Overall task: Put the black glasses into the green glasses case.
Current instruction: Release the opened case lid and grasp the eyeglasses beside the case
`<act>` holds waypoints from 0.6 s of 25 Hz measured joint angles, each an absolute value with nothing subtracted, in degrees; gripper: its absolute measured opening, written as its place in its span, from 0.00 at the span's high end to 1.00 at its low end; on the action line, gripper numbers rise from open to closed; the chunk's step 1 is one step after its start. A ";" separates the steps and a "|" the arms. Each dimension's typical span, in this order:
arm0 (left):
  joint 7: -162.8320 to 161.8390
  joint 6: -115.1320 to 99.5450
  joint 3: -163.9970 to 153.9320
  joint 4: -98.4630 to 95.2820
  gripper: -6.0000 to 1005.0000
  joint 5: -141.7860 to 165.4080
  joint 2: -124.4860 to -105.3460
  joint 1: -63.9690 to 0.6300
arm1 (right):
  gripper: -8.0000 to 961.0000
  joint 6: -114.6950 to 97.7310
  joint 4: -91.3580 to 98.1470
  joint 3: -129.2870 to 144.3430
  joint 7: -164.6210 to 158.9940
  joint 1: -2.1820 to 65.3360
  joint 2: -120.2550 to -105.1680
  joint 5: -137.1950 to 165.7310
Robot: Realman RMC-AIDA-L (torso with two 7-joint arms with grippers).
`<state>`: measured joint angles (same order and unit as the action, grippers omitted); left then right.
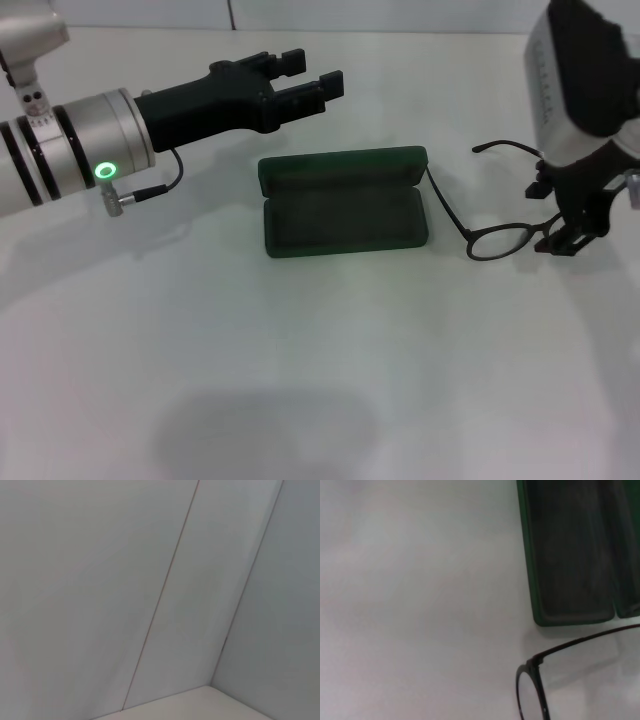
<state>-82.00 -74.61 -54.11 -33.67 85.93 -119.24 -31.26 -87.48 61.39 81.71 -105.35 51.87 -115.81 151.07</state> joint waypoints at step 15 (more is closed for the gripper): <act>-80.83 -73.31 -54.14 -33.31 0.27 85.90 -119.41 -31.30 | 0.46 -78.34 46.36 86.22 -105.15 58.00 -116.20 150.45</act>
